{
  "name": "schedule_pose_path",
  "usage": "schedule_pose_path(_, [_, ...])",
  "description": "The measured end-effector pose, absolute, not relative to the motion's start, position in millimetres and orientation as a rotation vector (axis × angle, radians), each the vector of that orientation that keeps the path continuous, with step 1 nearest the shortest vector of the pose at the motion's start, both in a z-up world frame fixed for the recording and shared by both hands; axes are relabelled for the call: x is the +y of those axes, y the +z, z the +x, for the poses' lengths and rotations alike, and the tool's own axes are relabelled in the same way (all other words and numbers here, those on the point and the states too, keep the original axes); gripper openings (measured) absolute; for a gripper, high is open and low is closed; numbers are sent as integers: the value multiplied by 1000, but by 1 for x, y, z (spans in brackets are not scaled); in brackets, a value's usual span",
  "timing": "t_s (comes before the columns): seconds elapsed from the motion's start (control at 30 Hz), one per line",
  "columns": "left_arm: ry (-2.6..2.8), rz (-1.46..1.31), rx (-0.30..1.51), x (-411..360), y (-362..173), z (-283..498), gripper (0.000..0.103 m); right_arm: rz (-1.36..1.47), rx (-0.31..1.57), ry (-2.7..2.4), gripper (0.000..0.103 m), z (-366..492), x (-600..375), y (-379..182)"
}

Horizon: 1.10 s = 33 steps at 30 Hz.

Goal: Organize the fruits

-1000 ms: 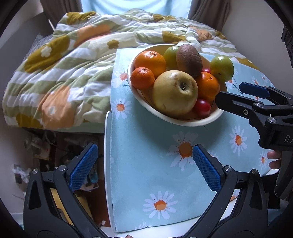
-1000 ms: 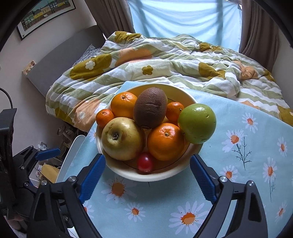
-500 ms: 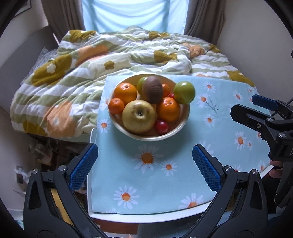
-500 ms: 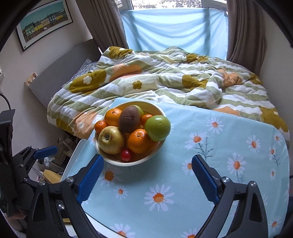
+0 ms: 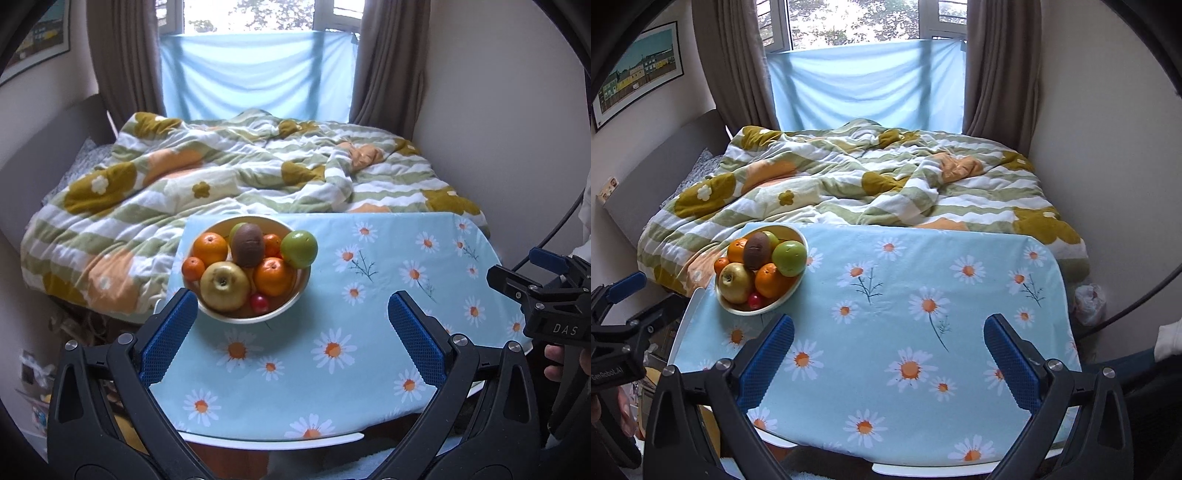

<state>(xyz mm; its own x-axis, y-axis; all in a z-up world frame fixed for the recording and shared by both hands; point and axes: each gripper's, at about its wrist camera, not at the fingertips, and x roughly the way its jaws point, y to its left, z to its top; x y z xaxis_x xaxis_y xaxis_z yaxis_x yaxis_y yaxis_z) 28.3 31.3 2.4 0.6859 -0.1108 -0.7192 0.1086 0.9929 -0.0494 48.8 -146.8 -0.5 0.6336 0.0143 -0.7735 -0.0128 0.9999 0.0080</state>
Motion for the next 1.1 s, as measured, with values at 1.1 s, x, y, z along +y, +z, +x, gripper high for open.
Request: schedule_pose_path(1.1, [-111,11,737,17,19,27,103,31,846,-46,102,41,-180,9])
